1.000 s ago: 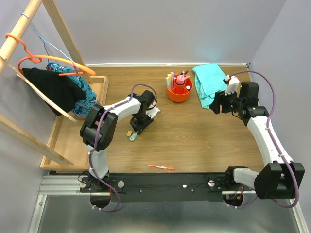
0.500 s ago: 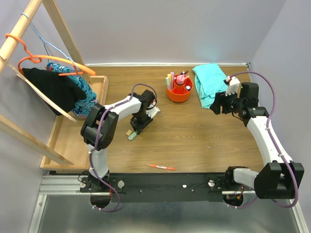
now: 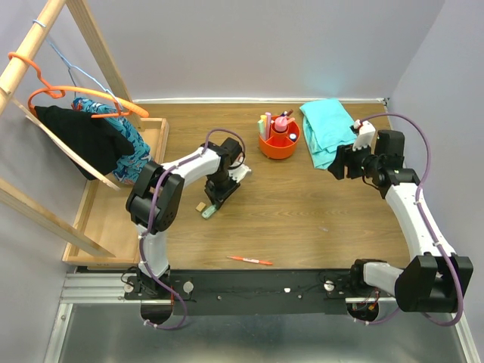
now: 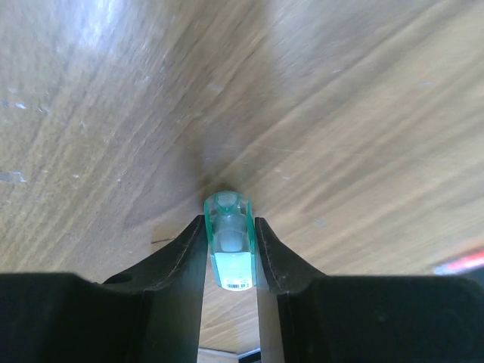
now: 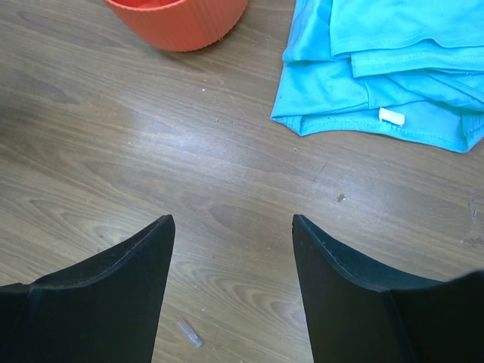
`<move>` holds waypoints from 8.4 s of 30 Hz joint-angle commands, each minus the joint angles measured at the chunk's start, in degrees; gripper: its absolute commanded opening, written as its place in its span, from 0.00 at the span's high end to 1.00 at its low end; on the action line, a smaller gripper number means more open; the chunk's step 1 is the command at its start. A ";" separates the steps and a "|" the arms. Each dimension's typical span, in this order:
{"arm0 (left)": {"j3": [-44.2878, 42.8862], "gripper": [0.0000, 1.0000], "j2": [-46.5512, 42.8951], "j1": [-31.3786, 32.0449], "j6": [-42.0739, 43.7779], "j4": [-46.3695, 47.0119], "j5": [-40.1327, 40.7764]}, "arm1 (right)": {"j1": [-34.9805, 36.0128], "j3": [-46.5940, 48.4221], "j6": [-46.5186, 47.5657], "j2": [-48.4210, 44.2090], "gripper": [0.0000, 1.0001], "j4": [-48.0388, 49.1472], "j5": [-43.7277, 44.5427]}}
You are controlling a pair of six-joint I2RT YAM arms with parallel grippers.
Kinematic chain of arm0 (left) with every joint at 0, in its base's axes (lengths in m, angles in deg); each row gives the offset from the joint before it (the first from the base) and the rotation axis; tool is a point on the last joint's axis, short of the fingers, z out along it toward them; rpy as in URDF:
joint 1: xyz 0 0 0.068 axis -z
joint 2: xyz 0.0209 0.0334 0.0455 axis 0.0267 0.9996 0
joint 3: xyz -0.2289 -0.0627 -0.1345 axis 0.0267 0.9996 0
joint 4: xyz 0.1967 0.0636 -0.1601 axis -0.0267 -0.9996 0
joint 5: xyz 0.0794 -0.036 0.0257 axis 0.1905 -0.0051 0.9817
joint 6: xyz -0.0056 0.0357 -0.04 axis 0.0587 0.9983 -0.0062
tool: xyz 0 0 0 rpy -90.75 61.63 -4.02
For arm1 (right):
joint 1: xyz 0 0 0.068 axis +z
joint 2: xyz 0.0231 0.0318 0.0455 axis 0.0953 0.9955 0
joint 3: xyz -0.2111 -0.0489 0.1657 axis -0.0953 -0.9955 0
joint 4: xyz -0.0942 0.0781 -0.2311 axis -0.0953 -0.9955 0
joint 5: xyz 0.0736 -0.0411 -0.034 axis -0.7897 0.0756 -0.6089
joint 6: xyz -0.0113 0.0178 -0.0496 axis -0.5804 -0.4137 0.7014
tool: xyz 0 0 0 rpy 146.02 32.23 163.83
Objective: Sort the stationery into containers
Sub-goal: Pick up the pen from the center of the board, then place the pen in the storage box, then pick up the stationery from the center of the board, then place the stationery in the storage box, then pick up the pen from the corner of the board.
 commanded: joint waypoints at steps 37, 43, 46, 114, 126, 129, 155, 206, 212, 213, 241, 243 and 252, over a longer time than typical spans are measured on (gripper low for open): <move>-12.92 0.77 2.61 5.89 2.43 67.13 -15.85 | -2.81 0.63 1.60 -0.84 0.29 -2.03 1.03; -12.05 0.77 4.90 5.98 3.48 71.62 -12.77 | -2.99 -0.17 1.59 -0.40 0.29 -1.86 0.85; -11.69 0.76 5.78 6.06 4.27 72.41 -11.80 | -2.99 -0.25 1.42 0.03 0.29 -1.86 0.85; 18.28 0.48 -18.04 -4.48 8.93 14.67 3.67 | -3.08 -7.02 0.54 -4.62 0.29 -1.16 -2.66; 17.14 0.53 -13.74 -4.66 7.52 14.93 5.78 | -2.99 -7.46 0.37 -6.29 0.29 -0.80 -2.31; 17.05 0.54 -13.03 -4.66 7.26 14.93 5.34 | -3.08 -7.55 0.37 -6.47 0.29 -0.80 -2.22; -18.71 0.71 -5.13 10.72 11.73 12.55 -6.35 | -4.48 -7.37 0.28 -7.43 0.29 -0.54 -0.73; -36.57 0.56 17.65 11.16 8.23 35.23 9.03 | -6.15 -6.67 0.37 -3.74 0.29 -0.36 -1.43; -32.11 0.55 6.60 11.07 4.01 30.58 7.64 | -6.15 -5.70 1.94 -4.27 0.29 -2.21 -0.91; -29.47 0.54 1.09 11.16 4.09 30.66 6.41 | -6.15 -5.70 2.38 -4.44 0.29 -2.56 -0.82; 28.65 0.50 -30.96 22.14 19.66 18.88 -20.15 | -6.07 -1.05 27.09 -2.52 0.32 -16.36 1.03; 28.82 0.50 -31.04 23.46 17.38 20.37 -20.50 | -6.07 -0.26 26.82 -1.90 0.32 -16.01 1.03; 29.88 0.55 -29.46 29.35 12.80 25.21 -18.83 | -6.07 -0.87 26.38 -3.47 0.32 -15.39 1.73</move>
